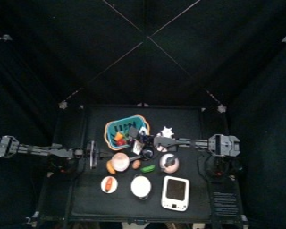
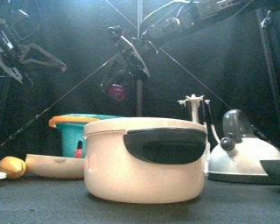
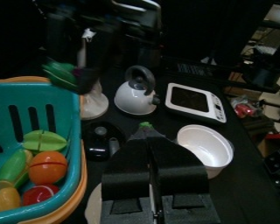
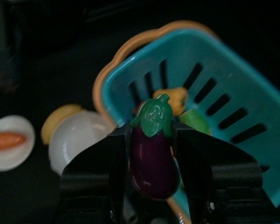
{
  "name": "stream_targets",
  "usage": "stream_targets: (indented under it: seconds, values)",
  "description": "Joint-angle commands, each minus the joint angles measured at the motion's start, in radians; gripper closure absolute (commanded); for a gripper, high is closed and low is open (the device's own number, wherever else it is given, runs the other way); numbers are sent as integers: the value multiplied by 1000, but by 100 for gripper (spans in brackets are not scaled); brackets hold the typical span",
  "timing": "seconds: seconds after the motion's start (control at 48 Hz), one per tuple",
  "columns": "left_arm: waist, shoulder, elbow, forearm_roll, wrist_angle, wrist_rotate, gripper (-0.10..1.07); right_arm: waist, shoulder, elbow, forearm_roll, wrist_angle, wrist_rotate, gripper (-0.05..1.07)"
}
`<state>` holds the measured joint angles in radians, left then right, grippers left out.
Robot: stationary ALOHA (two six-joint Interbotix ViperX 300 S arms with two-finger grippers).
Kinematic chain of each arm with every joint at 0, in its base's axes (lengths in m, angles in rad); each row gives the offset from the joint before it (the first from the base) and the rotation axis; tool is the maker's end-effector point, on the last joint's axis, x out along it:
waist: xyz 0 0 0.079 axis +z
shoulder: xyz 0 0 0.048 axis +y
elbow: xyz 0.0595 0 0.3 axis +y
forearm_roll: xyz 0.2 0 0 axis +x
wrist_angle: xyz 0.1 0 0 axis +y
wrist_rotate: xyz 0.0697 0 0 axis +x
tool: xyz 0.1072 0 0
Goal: Place eggplant into basket
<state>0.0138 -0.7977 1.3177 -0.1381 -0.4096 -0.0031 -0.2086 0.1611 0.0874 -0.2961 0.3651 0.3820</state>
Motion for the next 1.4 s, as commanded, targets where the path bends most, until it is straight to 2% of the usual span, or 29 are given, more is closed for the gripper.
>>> stream_targets:
  seconds: [0.0,0.333,0.688,0.812,1.146,1.25,1.375]
  values:
    - [2,2,-23,0,-8,2,99,-55,15,-54,-6,-58,0,43]
    - [2,-17,-23,0,-8,0,99,-112,167,-167,0,-35,3,38]
    - [2,-26,-17,0,-8,0,99,-115,202,-178,14,-23,3,10]
    - [3,-26,-15,0,-6,-2,99,-114,198,-176,17,-5,3,4]
    - [5,-26,-12,0,-5,-3,99,-112,172,-181,20,304,-2,3]
    - [8,-26,-11,0,-5,-2,99,-112,172,-183,29,357,-2,3]
    - [11,-26,-11,0,-5,0,99,-115,172,-193,32,370,2,3]
